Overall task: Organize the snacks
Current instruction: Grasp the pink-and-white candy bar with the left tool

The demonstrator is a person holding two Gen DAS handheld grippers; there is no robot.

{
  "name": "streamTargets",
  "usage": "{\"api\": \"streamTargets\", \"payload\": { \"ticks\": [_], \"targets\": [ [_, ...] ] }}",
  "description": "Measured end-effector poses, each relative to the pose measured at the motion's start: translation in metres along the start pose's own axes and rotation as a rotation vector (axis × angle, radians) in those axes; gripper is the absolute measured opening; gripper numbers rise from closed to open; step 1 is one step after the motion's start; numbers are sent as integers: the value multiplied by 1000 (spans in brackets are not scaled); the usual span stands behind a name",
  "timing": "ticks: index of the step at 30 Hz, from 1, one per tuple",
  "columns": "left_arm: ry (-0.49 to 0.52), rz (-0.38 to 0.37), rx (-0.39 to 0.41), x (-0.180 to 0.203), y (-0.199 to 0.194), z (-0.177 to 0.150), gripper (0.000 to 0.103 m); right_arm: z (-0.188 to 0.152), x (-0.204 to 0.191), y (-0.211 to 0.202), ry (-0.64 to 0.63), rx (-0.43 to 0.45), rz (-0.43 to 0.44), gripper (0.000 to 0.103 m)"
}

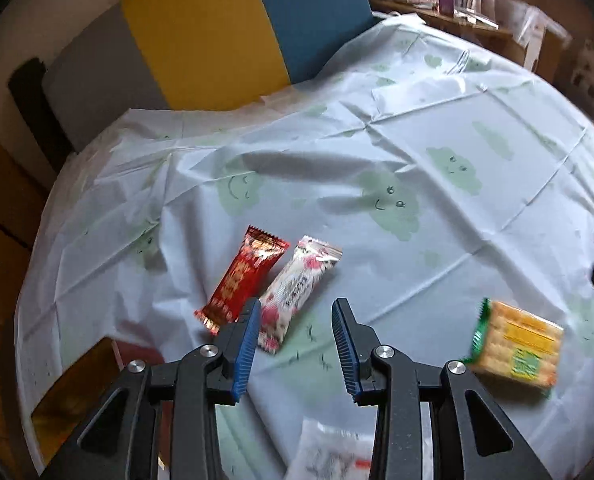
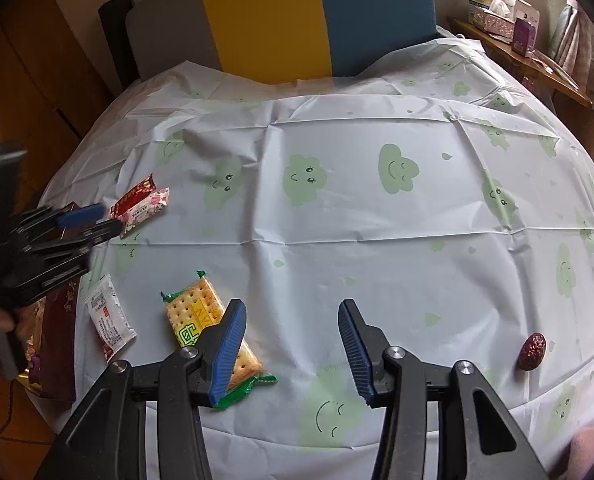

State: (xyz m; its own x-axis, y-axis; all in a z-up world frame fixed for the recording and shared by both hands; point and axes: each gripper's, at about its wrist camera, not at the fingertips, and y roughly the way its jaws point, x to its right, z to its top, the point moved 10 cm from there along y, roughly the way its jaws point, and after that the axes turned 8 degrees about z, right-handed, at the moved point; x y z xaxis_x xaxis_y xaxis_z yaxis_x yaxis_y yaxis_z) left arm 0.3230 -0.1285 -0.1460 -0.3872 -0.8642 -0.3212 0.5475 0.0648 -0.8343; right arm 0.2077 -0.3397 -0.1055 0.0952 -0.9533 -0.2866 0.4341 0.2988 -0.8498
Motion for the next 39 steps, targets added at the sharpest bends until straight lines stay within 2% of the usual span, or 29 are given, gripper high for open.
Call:
{"api": "streamTargets", "payload": {
  "ticks": [4,6,7,8,11,14,16,18,19,21,25,28,31,33,35,37,39],
  "targets": [
    [39,21,-37,5,23,0,37,0,-5,1,-10,-5,15,49],
    [67,57,-27,6,31,1,38,0,-8,-1,-14,-2,26,49],
    [70,59,-26,7,32,1,36,0,-9,-2,-17,0,30,49],
    [66,54,-13,8,30,3,23,0,-9,-2,-17,2,32,49],
    [95,64,7,15,25,2,20,1,-10,-3,-18,7,33,49],
    [85,36,13,21,18,-3,20,2,-10,-2,-22,7,32,49],
    [55,16,16,25,10,-6,16,2,-10,-2,-25,6,28,49],
    [23,-21,25,30,-2,-8,2,1,-9,-1,-22,4,21,49],
    [8,-38,33,33,-9,-9,0,2,-8,-2,-21,3,17,49],
    [-25,-95,33,42,-24,-14,0,2,-6,-2,-17,5,13,49],
    [-59,-154,31,53,-46,-27,0,2,-2,-3,-11,9,-3,49],
    [-50,-116,50,49,-52,-27,0,1,2,-3,-4,10,-13,49],
    [-56,-79,39,35,-47,-21,5,1,4,-5,5,15,-24,49],
    [-52,-61,30,27,-39,-18,16,0,5,-7,9,21,-24,49],
    [-29,-53,15,25,-31,-17,19,0,3,-9,12,25,-19,49],
    [-9,-60,-15,27,-21,-18,30,0,2,-9,9,26,-13,49],
    [10,-51,-12,30,-14,-15,43,0,1,-8,7,22,-13,49]
  ]
}}
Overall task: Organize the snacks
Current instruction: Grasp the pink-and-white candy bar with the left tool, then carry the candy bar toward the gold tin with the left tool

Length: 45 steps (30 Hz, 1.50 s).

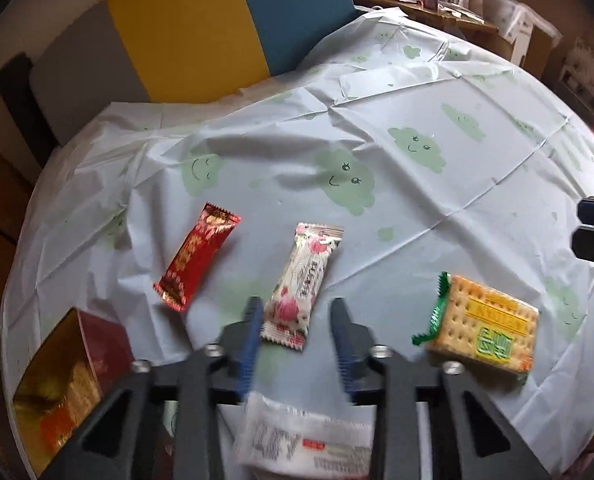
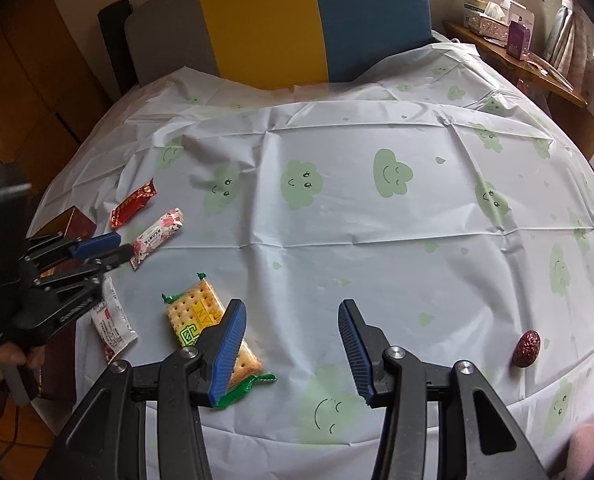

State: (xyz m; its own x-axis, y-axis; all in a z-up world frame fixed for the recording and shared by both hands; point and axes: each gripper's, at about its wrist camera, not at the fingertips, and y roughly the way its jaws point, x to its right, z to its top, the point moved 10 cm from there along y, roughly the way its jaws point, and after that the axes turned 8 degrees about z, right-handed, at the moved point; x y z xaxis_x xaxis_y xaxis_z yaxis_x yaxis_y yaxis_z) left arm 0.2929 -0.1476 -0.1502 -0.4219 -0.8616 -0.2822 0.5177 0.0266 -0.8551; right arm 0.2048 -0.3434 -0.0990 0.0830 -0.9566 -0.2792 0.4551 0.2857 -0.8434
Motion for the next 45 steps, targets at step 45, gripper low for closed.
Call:
{"api": "streamTargets", "payload": {
  "ticks": [45],
  "targets": [
    [-199,-2,121,52,-94,-178,18,-13,-21,17,-69,-52,49,49]
  ]
}}
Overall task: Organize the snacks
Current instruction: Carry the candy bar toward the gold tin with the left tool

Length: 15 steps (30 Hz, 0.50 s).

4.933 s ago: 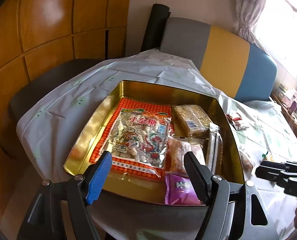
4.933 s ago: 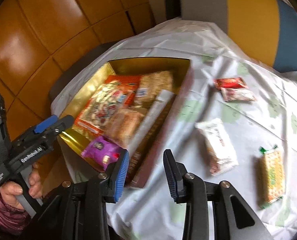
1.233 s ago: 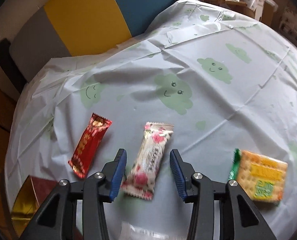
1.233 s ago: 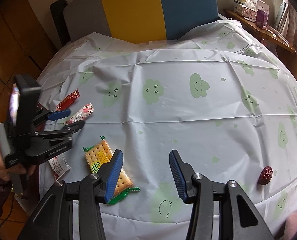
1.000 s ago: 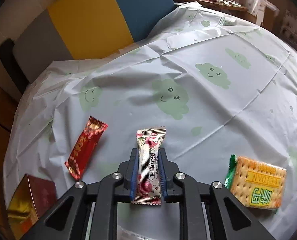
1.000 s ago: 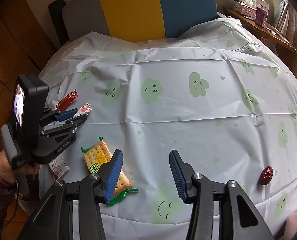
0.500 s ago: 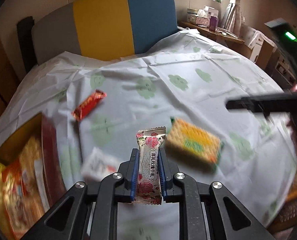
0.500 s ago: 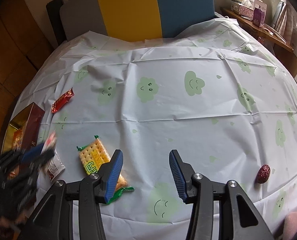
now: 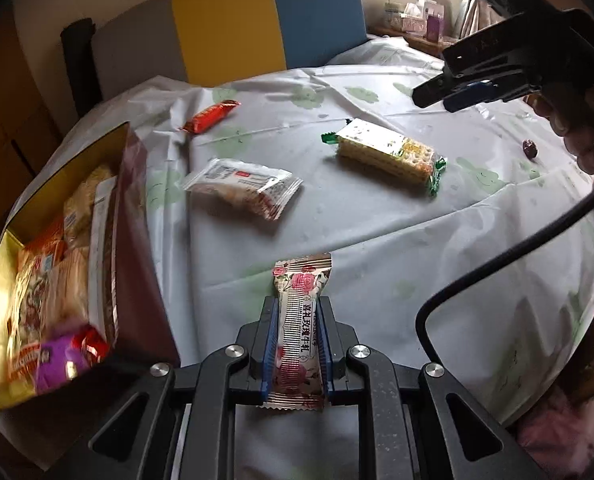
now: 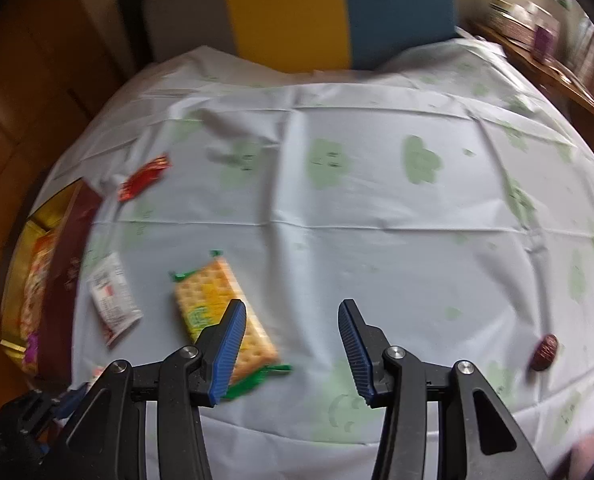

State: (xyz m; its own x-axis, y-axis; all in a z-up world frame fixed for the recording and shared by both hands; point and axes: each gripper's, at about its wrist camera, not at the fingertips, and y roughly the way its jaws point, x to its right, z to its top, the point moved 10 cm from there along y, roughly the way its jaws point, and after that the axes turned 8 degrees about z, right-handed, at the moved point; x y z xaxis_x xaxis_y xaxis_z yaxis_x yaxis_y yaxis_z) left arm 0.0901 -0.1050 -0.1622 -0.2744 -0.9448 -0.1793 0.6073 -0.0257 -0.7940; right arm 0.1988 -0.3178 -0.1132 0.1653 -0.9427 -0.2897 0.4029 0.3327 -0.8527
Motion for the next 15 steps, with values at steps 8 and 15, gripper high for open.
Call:
{"api": "streamTargets", "payload": {
  "ticks": [8,15],
  "targets": [
    [23,11,67,3,-1,-8,19,-20,-56,18,-181,-53,92,49],
    [-10,-21,108,0,-1,-8,19,-25,-78,26,-197,-87,152,49]
  ]
}}
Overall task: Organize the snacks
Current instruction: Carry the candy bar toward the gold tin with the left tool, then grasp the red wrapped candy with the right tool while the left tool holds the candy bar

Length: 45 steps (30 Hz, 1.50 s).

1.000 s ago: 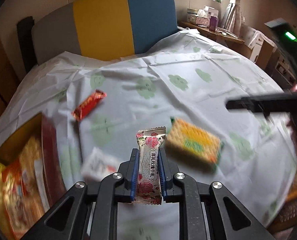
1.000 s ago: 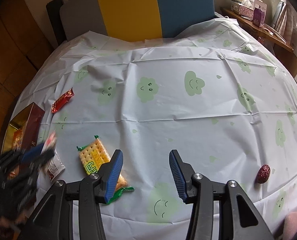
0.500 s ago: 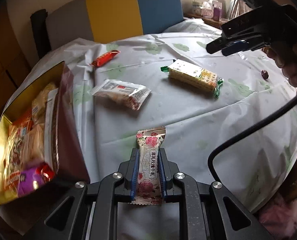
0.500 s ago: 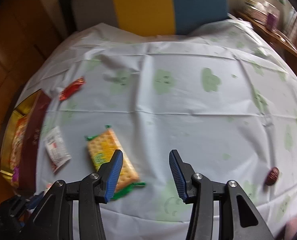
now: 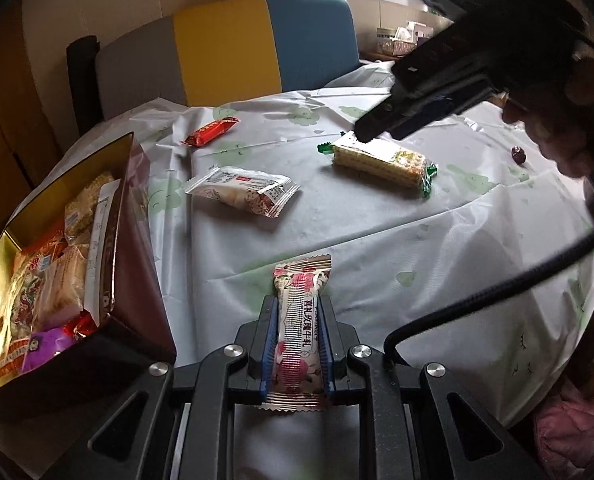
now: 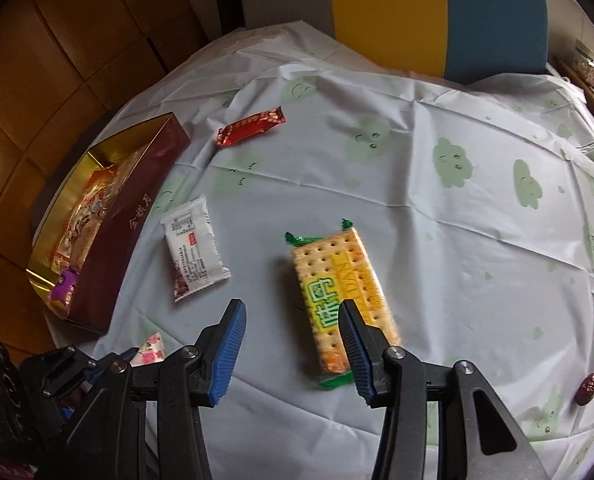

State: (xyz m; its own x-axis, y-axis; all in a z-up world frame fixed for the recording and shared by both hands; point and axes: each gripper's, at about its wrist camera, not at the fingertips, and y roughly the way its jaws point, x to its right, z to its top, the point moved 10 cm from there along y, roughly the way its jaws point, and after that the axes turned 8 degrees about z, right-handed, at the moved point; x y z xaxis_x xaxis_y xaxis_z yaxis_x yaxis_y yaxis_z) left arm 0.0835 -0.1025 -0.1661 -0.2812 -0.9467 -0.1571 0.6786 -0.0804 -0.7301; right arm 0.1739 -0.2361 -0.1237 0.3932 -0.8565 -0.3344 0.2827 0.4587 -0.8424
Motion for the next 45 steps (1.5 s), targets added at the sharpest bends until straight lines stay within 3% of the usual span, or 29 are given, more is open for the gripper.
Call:
{"api": "streamTargets", "payload": {
  "ticks": [5,13,22,26,28,31,37,45],
  "targets": [
    [-21,-19,18,-1,0,-1,19,25,-15,14,4,-26,40,49],
    [-23,-34,49,-1,-3,-2,19,99,-35,70,126,-22,139,49],
    [-37,-61,62,-3,-2,-2,20,163,-28,127,318,30,89,49],
    [-42,-67,61,-3,-2,-2,20,174,-23,144,335,29,14,49],
    [-42,-67,61,-4,-2,-2,20,176,-23,148,309,26,-34,45],
    [-41,-64,61,-4,-3,-2,20,172,-28,146,200,2,-111,27],
    [-35,-54,60,-3,-2,-2,20,140,-14,111,75,-52,-140,24],
    [-25,-36,55,-3,-1,-1,20,78,46,15,83,-34,-126,24]
  ]
}}
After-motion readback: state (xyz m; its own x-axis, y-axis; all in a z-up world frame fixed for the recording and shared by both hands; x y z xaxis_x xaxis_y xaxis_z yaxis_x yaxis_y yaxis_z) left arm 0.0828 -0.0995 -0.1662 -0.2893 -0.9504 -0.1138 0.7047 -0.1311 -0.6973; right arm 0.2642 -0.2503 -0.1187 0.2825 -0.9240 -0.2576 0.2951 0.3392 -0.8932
